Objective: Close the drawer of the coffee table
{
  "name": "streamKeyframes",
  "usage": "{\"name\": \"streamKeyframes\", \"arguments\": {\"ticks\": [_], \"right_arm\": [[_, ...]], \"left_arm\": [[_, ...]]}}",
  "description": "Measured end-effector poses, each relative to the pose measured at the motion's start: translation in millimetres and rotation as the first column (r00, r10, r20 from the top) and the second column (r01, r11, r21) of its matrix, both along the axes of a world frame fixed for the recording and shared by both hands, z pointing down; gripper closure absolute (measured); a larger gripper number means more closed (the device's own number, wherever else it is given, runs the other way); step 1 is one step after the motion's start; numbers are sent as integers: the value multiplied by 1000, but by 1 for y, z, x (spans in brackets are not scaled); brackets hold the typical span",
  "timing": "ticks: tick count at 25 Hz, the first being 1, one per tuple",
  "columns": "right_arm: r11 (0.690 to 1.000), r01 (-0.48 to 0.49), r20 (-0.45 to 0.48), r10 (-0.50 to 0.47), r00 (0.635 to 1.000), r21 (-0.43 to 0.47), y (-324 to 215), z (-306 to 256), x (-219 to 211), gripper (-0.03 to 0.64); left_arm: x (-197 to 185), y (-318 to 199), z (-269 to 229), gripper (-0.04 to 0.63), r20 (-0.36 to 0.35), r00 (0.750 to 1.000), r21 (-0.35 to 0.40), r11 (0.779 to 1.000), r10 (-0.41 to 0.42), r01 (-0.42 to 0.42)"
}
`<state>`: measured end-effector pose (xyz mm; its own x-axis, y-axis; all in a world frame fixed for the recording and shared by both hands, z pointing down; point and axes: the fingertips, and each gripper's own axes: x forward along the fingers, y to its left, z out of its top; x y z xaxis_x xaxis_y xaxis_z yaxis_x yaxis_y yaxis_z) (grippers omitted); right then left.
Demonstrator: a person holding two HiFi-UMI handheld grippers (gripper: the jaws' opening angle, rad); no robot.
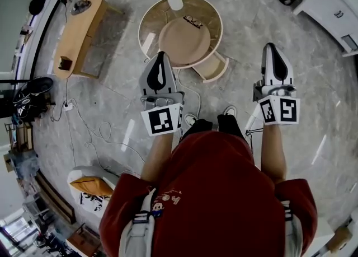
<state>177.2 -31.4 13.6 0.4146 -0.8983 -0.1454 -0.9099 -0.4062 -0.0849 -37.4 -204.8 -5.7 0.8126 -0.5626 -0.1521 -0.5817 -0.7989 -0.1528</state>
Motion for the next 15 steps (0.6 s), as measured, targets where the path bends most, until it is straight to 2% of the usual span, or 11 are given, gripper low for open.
{"name": "streamKeyframes", "arguments": {"ticks": [5,8,12,15], "right_arm": [[996,40,-13,-42,999,-83,-12,40,12,595],[989,65,4,-65,998,-130,-25,83,16,595],[972,92,30,-88,996,-215,-37,168,15,595],[962,93,80,-74,994,-258,-39,244,10,595]], "left_arm": [[35,4,24,583,12,997,0,997,76,-76],[49,1,52,583,7,994,-6,994,109,-109],[65,2,122,583,80,983,-3,986,164,-164],[72,5,191,583,88,970,-68,972,229,-223]]}}
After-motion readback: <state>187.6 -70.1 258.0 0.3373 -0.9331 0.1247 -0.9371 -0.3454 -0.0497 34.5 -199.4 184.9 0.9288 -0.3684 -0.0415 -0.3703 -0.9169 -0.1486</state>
